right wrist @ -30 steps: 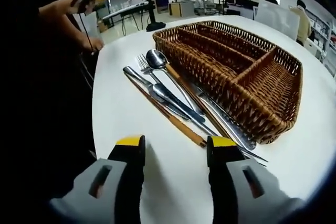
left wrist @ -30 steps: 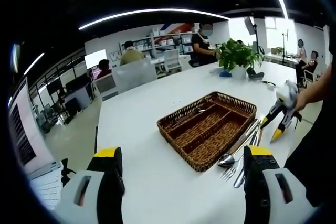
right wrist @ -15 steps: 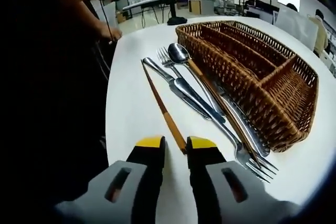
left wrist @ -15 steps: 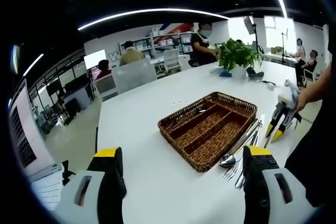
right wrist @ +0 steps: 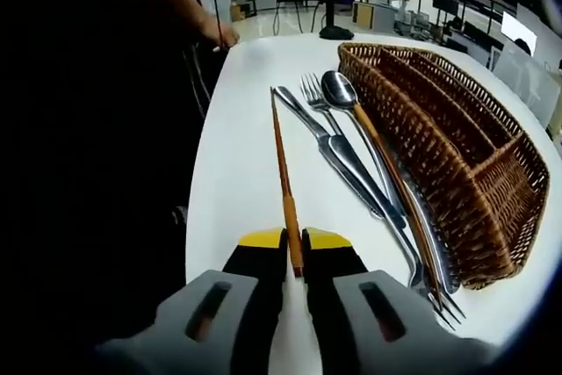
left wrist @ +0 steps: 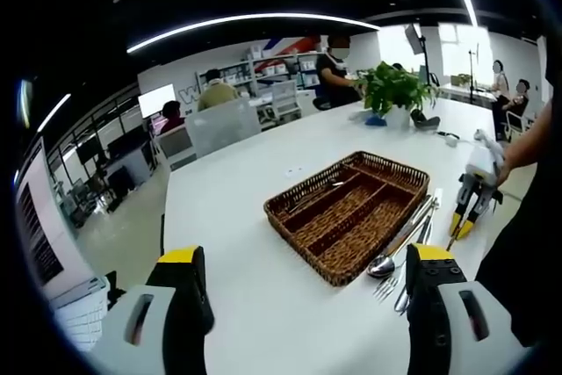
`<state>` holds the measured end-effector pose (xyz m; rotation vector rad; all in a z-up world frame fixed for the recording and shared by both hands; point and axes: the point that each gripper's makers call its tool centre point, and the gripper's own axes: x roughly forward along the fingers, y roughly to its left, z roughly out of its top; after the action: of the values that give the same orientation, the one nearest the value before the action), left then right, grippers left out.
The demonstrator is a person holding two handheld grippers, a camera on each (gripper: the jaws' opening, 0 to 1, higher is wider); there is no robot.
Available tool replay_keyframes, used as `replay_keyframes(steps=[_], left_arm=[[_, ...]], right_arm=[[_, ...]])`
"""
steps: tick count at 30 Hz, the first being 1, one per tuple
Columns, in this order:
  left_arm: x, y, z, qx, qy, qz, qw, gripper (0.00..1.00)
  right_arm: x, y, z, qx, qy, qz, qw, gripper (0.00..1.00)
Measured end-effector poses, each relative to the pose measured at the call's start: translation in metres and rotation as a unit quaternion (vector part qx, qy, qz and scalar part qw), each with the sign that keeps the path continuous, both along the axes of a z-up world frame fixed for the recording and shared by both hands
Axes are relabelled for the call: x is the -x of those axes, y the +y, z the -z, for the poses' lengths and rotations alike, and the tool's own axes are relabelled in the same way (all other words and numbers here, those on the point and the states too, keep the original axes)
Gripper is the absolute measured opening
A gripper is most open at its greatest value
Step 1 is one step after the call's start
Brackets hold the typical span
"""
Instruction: Arrange the knives, forks, and spoons in their matching storage slots by inserting each utensil handle-first until every utensil is classified and aligned in the correct compartment
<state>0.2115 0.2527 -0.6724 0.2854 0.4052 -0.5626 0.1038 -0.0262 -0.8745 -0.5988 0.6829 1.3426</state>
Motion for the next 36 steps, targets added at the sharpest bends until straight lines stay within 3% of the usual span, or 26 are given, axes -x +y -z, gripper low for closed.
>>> replay_keyframes(steps=[3,5,12,17,18,21,27,36], left_arm=[[0.001,-0.001,0.0,0.002,0.0,-0.002,1.0,0.96],[0.002,-0.002,0.0,0.001,0.001,-0.001,1.0,0.96],[0.002,-0.006,-0.001,0.004,0.001,0.003,1.0,0.96],[0.002,-0.007,-0.003,0.005,0.0,0.003,1.0,0.96],[0.002,-0.007,-0.003,0.005,0.0,0.002,1.0,0.96],[0.003,-0.008,-0.001,0.005,0.001,0.003,1.0,0.96],[0.002,-0.009,-0.001,0.008,0.001,0.003,1.0,0.96],[0.001,-0.012,-0.001,0.01,0.001,0.007,0.9999,0.96]], right_arm=[[0.005,0.002,0.0,0.0,-0.018,-0.032,0.9993,0.05],[0.008,0.002,0.0,-0.007,0.0,-0.019,0.9998,0.04],[0.012,0.001,-0.004,0.0,0.014,-0.006,0.9999,0.03],[0.015,0.009,-0.023,-0.023,0.043,0.02,0.9986,0.03],[0.018,0.011,-0.025,-0.028,0.061,0.028,0.9973,0.03],[0.017,0.015,-0.033,-0.033,0.063,0.023,0.9972,0.03],[0.0,0.021,-0.06,-0.076,0.066,0.07,0.9924,0.03],[-0.018,0.018,-0.075,-0.071,0.052,0.112,0.9898,0.02]])
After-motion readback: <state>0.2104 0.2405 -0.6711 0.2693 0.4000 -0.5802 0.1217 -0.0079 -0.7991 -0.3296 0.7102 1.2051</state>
